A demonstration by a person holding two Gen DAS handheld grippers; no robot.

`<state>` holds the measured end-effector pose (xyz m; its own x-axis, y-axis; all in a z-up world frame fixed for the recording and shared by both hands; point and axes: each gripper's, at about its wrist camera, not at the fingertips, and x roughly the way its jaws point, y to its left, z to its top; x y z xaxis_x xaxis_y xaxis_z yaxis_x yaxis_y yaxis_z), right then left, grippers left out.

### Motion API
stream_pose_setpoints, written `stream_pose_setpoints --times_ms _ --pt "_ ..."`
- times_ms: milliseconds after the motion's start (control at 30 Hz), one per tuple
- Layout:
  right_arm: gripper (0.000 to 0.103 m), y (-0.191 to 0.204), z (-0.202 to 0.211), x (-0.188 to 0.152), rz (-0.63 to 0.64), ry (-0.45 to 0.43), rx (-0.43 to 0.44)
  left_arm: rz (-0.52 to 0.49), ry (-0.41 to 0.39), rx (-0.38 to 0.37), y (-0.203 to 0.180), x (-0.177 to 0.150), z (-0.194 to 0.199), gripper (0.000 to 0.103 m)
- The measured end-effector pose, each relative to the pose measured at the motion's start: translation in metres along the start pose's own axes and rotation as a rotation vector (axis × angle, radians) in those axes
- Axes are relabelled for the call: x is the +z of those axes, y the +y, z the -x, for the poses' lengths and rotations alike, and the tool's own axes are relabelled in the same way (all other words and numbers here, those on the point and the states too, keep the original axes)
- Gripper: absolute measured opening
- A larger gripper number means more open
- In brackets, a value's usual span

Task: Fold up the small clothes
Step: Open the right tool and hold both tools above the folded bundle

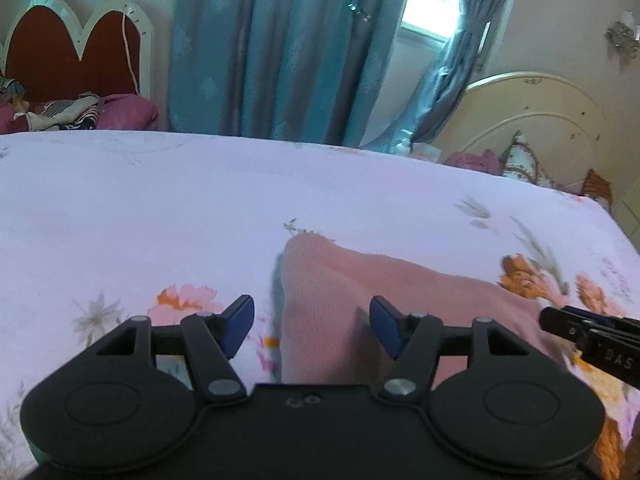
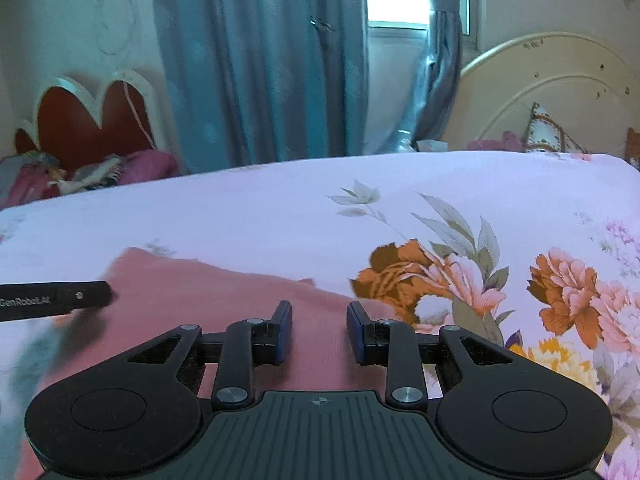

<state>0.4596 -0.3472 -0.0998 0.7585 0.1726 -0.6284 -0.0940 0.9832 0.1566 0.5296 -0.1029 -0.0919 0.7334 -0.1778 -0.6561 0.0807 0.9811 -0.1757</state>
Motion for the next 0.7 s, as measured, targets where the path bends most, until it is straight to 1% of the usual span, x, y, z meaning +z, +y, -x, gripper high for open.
stream_pose_setpoints --times_ms 133,200,267,367,433,467,567,633,700 --pt "0.03 0.01 0.018 -0.016 0.039 0.016 0.02 -0.022 0.002 -0.004 -0.003 -0.013 0.018 0.063" --pt "0.03 0.013 0.024 -0.028 0.045 0.034 0.03 -0.008 0.006 -0.002 0.001 -0.024 0.027 0.063" --pt "0.03 0.015 0.03 -0.041 0.061 0.047 0.028 -0.015 0.005 0.002 0.002 -0.039 0.037 0.063" --pt "0.03 0.019 0.034 -0.056 0.108 0.057 0.009 -0.053 -0.005 0.017 -0.001 -0.052 0.04 0.063" --pt "0.03 0.018 0.028 -0.064 0.136 0.073 -0.033 -0.057 0.003 0.026 -0.003 -0.054 0.035 0.063" --pt "0.03 0.015 0.025 -0.067 0.138 0.076 -0.046 -0.059 0.006 0.032 -0.004 -0.055 0.033 0.065" --pt "0.03 0.004 0.017 -0.07 0.15 0.072 -0.108 -0.062 0.003 0.04 -0.005 -0.059 0.029 0.065" --pt "0.03 -0.008 0.017 -0.067 0.093 0.085 -0.083 -0.06 0.002 0.044 -0.005 -0.061 0.029 0.066" --pt "0.03 -0.005 0.021 -0.065 0.131 0.094 -0.084 -0.063 0.004 0.05 -0.005 -0.062 0.032 0.066"
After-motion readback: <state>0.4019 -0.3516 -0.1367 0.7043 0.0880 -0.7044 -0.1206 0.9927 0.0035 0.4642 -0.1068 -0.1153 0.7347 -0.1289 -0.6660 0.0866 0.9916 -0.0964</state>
